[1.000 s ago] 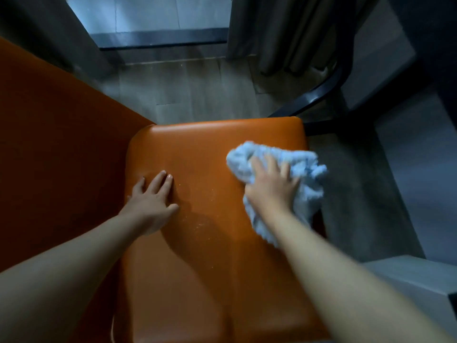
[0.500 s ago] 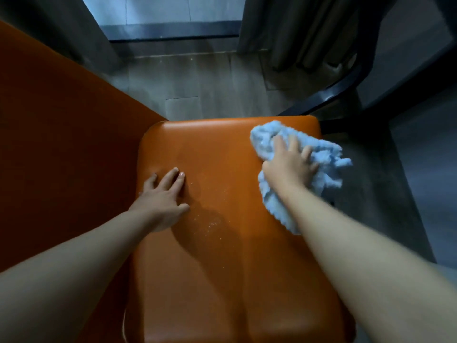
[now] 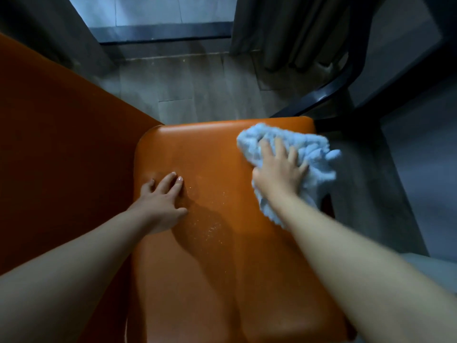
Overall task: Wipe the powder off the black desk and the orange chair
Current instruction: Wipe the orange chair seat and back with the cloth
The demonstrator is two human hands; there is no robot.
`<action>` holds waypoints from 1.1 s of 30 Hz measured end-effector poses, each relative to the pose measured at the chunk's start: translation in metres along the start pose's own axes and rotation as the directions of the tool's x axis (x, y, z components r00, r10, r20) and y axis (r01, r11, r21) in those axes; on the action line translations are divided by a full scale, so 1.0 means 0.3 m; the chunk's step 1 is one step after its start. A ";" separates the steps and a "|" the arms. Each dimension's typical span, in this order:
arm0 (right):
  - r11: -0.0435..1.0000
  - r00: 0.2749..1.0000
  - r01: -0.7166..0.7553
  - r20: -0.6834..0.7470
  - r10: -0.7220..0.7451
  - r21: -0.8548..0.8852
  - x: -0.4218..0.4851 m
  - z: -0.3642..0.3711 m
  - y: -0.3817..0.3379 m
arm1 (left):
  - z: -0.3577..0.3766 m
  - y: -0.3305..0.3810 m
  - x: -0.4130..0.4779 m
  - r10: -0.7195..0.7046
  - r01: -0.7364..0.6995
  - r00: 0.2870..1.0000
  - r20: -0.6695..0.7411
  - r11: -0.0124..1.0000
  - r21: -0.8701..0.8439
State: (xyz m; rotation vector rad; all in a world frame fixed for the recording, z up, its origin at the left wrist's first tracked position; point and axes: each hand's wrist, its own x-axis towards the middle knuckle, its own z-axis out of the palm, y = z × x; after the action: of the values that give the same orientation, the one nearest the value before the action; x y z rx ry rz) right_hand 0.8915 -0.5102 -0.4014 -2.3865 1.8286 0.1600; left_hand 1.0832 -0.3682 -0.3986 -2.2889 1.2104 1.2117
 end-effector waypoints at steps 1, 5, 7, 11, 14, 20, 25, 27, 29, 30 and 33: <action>0.994 0.994 0.105 -0.011 -0.105 -0.034 -0.054 0.013 0.005 | -0.005 0.002 -0.002 0.001 0.000 1.000 0.009 1.000 -0.007; 0.950 0.961 0.274 0.066 -0.267 -0.146 0.031 -0.014 0.094 | -0.022 0.003 -0.003 0.002 -0.001 0.999 0.043 1.000 -0.022; 0.996 0.998 0.030 0.055 -0.025 -0.089 0.138 -0.041 0.095 | -0.015 0.002 -0.003 0.012 -0.011 0.999 0.051 0.999 -0.033; 0.963 0.964 -0.267 0.006 0.267 0.023 0.155 -0.043 -0.055 | -0.011 0.001 -0.009 0.026 -0.024 0.999 0.046 0.999 -0.043; 0.997 0.994 0.079 0.071 -0.080 0.020 -0.016 0.015 -0.230 | -0.010 0.008 -0.025 0.050 -0.050 0.999 0.017 0.998 -0.035; 0.817 0.818 0.567 0.186 -0.545 -0.104 0.147 -0.002 -0.334 | -0.016 0.015 -0.036 0.068 -0.068 0.998 0.013 0.998 -0.011; 0.998 0.995 0.045 0.092 -0.040 -0.046 0.230 -0.048 -0.346 | -0.021 0.018 -0.045 0.069 -0.068 0.997 0.034 0.997 -0.037; 0.967 0.967 0.248 0.077 -0.244 -0.048 0.130 -0.019 -0.415 | -0.023 0.016 -0.044 0.085 -0.084 0.996 0.028 0.996 -0.034; 0.808 0.805 0.589 0.108 -0.583 -0.027 0.058 0.013 -0.503 | -0.022 0.013 -0.042 0.110 -0.110 0.994 0.004 0.994 -0.019; 0.718 0.714 0.696 0.127 -0.689 -0.018 0.052 0.023 -0.546 | -0.019 0.012 -0.041 0.121 -0.121 0.993 -0.011 0.992 -0.020; 0.682 0.674 0.731 0.185 -0.715 -0.026 0.118 0.002 -0.590 | -0.013 0.008 -0.036 0.122 -0.123 0.992 -0.023 0.992 -0.039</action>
State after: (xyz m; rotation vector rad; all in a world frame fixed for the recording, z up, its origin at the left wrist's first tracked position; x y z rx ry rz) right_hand 1.0717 -0.4984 -0.4007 -2.8575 0.6926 0.3430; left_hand 1.0804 -0.3661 -0.3874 -2.2898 1.3642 1.2686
